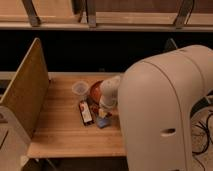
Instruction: Place the pepper on the white sponge
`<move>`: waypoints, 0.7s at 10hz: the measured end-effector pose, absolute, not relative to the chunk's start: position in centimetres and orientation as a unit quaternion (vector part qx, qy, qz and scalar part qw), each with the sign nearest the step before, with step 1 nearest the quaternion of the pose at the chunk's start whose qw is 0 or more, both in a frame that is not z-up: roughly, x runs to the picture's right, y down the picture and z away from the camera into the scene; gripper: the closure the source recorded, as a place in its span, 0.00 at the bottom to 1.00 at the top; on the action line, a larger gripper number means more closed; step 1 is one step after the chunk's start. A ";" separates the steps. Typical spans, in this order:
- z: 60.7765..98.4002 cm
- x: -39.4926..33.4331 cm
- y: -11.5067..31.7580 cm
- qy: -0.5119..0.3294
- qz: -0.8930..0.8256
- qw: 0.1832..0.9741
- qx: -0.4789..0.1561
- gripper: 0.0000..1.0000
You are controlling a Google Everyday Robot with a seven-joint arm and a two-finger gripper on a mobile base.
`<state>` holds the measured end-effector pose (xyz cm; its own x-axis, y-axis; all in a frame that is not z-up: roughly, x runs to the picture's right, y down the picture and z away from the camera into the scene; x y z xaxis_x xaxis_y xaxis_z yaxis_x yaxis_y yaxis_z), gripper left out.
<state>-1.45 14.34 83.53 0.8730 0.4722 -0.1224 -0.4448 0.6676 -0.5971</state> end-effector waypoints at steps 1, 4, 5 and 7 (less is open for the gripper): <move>83.9 -2.1 15.0 -0.024 0.245 0.911 -0.331 0.76; 84.8 -2.0 16.0 -0.016 0.240 0.907 -0.347 0.45; 85.0 -1.5 16.0 -0.012 0.242 0.906 -0.346 0.35; 85.0 -0.7 15.6 -0.006 0.246 0.907 -0.341 0.29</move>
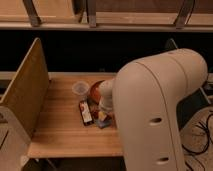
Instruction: Place the pepper on the white sponge
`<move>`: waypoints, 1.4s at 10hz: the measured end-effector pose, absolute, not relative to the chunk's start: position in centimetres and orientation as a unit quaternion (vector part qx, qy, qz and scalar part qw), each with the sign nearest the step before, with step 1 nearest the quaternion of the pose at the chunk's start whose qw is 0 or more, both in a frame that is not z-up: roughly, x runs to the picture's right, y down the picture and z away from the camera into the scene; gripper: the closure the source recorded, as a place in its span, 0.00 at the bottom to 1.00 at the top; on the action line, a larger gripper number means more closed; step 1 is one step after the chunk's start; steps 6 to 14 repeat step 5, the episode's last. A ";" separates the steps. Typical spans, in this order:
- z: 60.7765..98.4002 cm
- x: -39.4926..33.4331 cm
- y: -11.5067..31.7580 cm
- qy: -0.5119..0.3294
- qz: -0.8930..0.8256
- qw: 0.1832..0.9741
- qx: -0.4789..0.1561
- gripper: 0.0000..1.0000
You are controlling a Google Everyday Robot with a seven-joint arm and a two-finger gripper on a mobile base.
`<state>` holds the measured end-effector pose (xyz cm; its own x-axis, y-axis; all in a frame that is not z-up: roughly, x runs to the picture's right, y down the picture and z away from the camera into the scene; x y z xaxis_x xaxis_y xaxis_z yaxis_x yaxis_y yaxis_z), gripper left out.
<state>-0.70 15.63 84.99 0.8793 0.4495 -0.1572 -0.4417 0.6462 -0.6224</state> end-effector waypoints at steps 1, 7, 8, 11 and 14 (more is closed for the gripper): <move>85.0 -0.5 15.5 -0.004 0.247 0.908 -0.339 0.29; 85.0 -0.2 15.4 -0.001 0.248 0.908 -0.338 0.29; 85.0 -0.2 15.4 -0.001 0.248 0.908 -0.338 0.29; 85.0 -0.2 15.4 -0.001 0.248 0.908 -0.338 0.29; 85.0 -0.2 15.4 -0.001 0.248 0.908 -0.338 0.29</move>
